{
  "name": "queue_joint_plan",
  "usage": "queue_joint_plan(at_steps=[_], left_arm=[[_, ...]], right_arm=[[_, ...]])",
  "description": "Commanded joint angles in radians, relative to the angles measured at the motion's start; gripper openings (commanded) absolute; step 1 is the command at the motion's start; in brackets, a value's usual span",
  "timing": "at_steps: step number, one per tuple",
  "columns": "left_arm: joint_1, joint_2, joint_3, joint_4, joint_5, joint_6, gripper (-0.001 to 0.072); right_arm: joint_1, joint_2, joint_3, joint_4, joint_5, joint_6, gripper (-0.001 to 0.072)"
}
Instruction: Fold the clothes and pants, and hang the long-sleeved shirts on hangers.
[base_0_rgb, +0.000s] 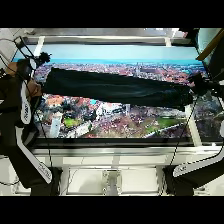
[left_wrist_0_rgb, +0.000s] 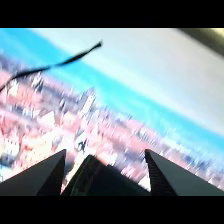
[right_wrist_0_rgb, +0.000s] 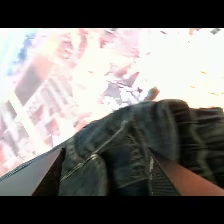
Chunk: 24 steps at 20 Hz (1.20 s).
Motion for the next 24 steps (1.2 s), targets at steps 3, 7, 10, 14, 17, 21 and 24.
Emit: queue_joint_plan(at_steps=[3, 7, 10, 14, 17, 21, 24], left_arm=[[-0.081, 0.201, 0.01, -0.001, -0.064, 0.154, 0.057], [-0.257, 0.307, 0.01, 0.0, -0.237, 0.422, 0.057], [-0.401, 0.301, 0.005, 0.0, -0.318, 0.527, 0.057], [-0.544, 0.273, 0.005, 0.0, -0.315, 0.603, 0.0569], [-0.59, 0.249, 0.005, 0.008, -0.313, 0.691, 0.0561], [-0.595, 0.22, 0.005, 0.007, -0.314, 0.697, 0.0559], [-0.595, 0.209, 0.005, 0.007, -0.317, 0.697, 0.0553]], right_arm=[[-0.056, -0.001, 0.182, -0.308, 0.311, -0.006, 0.0514], [-0.118, -0.002, 0.272, -0.47, 0.501, -0.009, 0.033], [-0.187, -0.038, 0.272, -0.293, 0.509, -0.128, 0.0495], [-0.277, -0.171, 0.272, 0.069, 0.555, -0.251, 0.0713], [-0.275, -0.258, 0.272, 0.097, 0.602, -0.328, 0.0712], [-0.257, -0.343, 0.272, 0.195, 0.609, -0.397, 0.0711], [-0.243, -0.355, 0.274, 0.229, 0.59, -0.429, 0.0707]])
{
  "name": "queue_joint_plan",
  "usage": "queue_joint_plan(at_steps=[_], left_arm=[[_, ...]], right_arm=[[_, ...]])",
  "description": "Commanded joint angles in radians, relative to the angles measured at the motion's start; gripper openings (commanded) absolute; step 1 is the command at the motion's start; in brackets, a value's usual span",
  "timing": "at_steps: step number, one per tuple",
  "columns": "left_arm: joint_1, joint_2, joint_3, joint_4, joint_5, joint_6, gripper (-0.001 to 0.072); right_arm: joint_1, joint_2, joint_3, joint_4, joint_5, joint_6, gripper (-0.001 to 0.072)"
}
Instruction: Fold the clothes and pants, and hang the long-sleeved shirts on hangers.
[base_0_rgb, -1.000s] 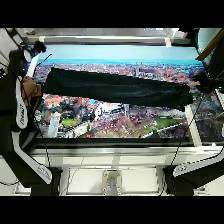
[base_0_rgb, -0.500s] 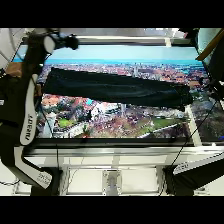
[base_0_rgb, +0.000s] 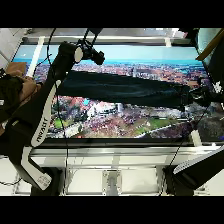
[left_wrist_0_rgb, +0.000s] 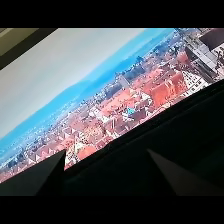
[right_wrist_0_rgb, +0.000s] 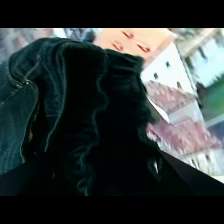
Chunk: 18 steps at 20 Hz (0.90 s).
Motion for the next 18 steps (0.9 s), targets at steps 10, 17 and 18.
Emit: queue_joint_plan(at_steps=[10, 17, 18], left_arm=[[-0.008, -0.015, 0.0, 0.0, -0.038, 0.018, 0.055], [-0.008, -0.015, 0.0, 0.0, -0.05, 0.018, 0.0551], [-0.008, -0.015, 0.0, 0.0, -0.05, 0.018, 0.055]], right_arm=[[0.025, -0.028, 0.055, 0.086, 0.061, -0.053, 0.068], [0.028, -0.029, 0.212, -0.073, 0.13, 0.027, 0.0679], [0.04, -0.031, 0.212, -0.122, 0.126, 0.032, 0.0679]])
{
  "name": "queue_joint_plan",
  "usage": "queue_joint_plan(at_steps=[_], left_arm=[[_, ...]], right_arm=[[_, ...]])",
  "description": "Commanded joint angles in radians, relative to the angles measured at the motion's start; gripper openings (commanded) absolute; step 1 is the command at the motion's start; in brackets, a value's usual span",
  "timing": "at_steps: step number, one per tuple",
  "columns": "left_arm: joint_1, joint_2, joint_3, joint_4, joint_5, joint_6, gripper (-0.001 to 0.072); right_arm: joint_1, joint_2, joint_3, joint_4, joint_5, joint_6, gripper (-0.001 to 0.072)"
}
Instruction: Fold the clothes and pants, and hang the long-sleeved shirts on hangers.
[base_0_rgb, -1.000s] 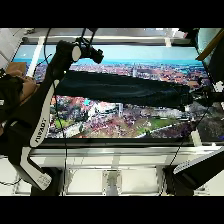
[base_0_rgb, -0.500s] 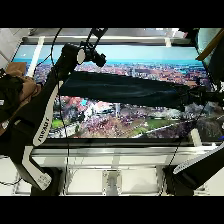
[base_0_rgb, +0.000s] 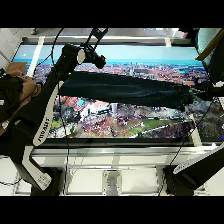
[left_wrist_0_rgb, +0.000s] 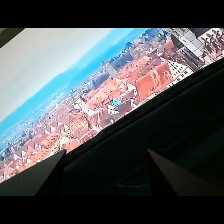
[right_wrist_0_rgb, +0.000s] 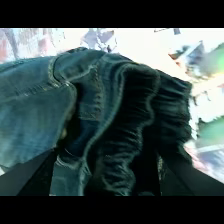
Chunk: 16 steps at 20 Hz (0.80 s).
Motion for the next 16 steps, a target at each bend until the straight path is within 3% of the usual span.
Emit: queue_joint_plan(at_steps=[1, 3, 7, 12, 16], left_arm=[[0.0, 0.0, 0.0, 0.0, -0.003, 0.0, 0.055], [0.0, 0.0, 0.0, 0.0, -0.003, 0.0, 0.055], [0.0, 0.0, 0.0, 0.0, -0.003, 0.0, 0.055], [0.0, 0.0, 0.0, 0.0, -0.003, 0.0, 0.0551], [0.0, -0.001, 0.0, 0.0, -0.003, 0.0, 0.055]], right_arm=[[0.031, -0.003, 0.031, -0.151, 0.007, 0.039, 0.0679], [0.064, -0.003, 0.031, -0.234, 0.002, 0.043, 0.0679], [0.083, -0.003, 0.034, -0.193, -0.013, 0.045, 0.0678], [0.082, -0.003, 0.034, -0.404, -0.004, 0.123, 0.0677], [0.08, -0.019, 0.033, -0.247, -0.023, 0.102, 0.0608]])
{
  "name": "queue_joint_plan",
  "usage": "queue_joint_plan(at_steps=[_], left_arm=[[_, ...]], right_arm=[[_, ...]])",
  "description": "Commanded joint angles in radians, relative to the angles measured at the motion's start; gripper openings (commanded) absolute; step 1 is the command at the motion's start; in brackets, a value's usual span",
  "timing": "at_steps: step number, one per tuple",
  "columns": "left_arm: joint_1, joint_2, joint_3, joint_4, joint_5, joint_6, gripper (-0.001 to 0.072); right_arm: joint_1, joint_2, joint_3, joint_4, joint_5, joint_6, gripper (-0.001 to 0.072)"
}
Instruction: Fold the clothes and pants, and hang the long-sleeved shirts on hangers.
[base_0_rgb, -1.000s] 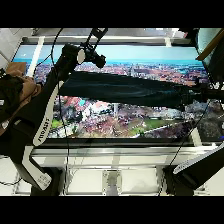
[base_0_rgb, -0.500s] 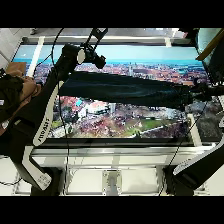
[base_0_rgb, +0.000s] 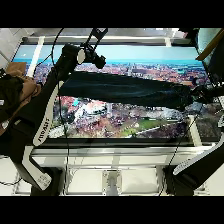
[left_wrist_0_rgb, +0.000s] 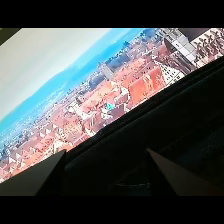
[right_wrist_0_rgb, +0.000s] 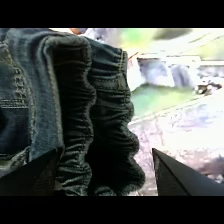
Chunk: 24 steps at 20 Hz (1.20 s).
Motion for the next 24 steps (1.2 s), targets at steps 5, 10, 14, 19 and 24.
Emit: queue_joint_plan(at_steps=[5, 10, 14, 19, 24], left_arm=[[0.0, -0.004, 0.0, 0.0, 0.0, 0.0, 0.055], [0.0, -0.006, -0.006, -0.001, 0.001, 0.0, 0.055], [-0.001, -0.023, -0.006, -0.035, 0.001, 0.0, 0.0541], [-0.028, -0.123, -0.006, -0.349, 0.005, 0.0, 0.0013], [-0.162, -0.307, -0.005, -0.676, 0.029, 0.0, 0.0013]], right_arm=[[0.016, -0.067, -0.002, 0.089, 0.046, -0.024, 0.0607], [0.021, -0.103, -0.002, 0.166, 0.066, -0.037, 0.0606], [0.038, -0.11, -0.001, 0.277, 0.079, -0.089, 0.0218], [0.041, -0.095, 0.09, 0.573, 0.209, -0.091, 0.0042], [0.15, 0.05, 0.097, 0.668, 0.147, -0.009, 0.0042]])
